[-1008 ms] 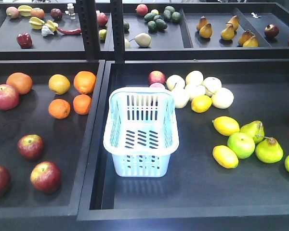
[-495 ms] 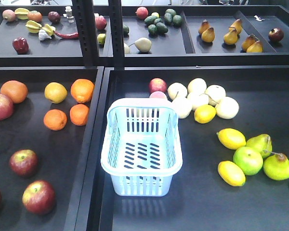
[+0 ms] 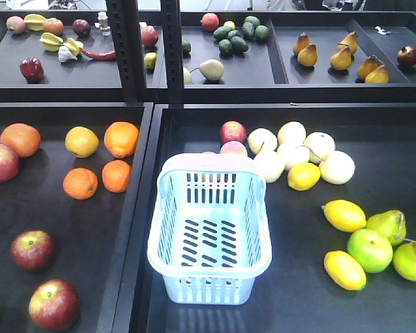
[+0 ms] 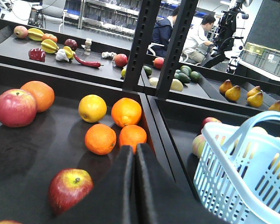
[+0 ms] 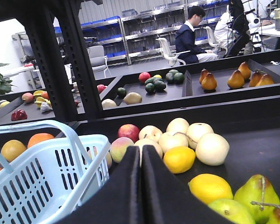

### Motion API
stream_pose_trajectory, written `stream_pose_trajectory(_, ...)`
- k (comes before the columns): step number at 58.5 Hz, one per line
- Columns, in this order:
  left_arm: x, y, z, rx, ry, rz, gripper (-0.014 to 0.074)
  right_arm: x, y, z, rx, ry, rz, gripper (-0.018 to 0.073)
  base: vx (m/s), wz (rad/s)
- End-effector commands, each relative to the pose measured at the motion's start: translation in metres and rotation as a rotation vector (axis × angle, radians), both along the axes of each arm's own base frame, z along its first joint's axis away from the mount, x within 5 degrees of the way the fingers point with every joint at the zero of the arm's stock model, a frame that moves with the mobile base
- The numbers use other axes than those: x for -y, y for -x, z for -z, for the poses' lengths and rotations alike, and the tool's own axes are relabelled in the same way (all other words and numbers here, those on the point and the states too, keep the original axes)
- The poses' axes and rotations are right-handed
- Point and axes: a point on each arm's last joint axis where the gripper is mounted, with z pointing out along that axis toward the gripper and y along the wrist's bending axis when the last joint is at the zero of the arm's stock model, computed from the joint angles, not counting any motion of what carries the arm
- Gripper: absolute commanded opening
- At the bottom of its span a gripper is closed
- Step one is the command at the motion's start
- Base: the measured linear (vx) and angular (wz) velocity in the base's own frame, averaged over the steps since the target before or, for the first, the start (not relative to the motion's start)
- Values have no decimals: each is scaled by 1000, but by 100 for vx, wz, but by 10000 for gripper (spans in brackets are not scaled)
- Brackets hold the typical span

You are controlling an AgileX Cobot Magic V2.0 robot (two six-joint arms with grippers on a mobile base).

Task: Pick three apples into basket with both arms
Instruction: 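Move the left gripper over the light-blue basket handle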

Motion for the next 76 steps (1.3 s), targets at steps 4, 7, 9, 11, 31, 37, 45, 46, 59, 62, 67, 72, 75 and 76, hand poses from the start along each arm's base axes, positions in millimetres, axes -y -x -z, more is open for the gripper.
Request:
stream_pose_trajectory(4, -2, 2, -15, 99, 14, -22, -6, 1, 1, -4, 74, -2, 9, -5, 6, 3)
stream_pose_trajectory(7, -2, 2, -15, 99, 14, -22, -6, 1, 1, -4, 74, -2, 9, -5, 6, 2)
stream_pose_trajectory(9, -2, 2, -15, 99, 14, -22, -6, 1, 1, -4, 74, -2, 9, -5, 6, 2)
stream_pose_trajectory(11, -2, 2, -15, 99, 14, -22, -6, 1, 1, -4, 74, -2, 9, -5, 5, 1)
stream_pose_trajectory(31, -2, 2, -15, 99, 14, -22, -6, 1, 1, -4, 74, -2, 9, -5, 3, 1)
stream_pose_trajectory(37, -2, 2, -15, 99, 14, -22, -6, 1, 1, -4, 74, -2, 9, -5, 0, 0)
stream_pose_trajectory(45, -2, 2, -15, 99, 14, -22, -6, 1, 1, -4, 74, -2, 9, -5, 0, 0)
stream_pose_trajectory(46, -2, 2, -15, 99, 14, -22, -6, 1, 1, -4, 74, -2, 9, -5, 0, 0)
stream_pose_trajectory(59, -2, 2, -15, 99, 14, -22, -6, 1, 1, -4, 74, -2, 9, -5, 0, 0)
stream_pose_trajectory(62, -2, 2, -15, 99, 14, -22, -6, 1, 1, -4, 74, -2, 9, -5, 0, 0)
stream_pose_trajectory(67, -2, 2, -15, 100, 15, -22, -6, 1, 1, -4, 74, -2, 9, -5, 0, 0)
stream_pose_trajectory(72, -2, 2, -16, 113, 18, -26, -6, 1, 1, -4, 74, -2, 9, -5, 0, 0)
stream_pose_trajectory(75, -3, 2, -17, 125, 20, -30, -6, 1, 1, -4, 74, -2, 9, -5, 0, 0)
stream_pose_trajectory(76, -3, 2, -18, 130, 23, -30, -6, 1, 1, -4, 74, -2, 9, -5, 0, 0)
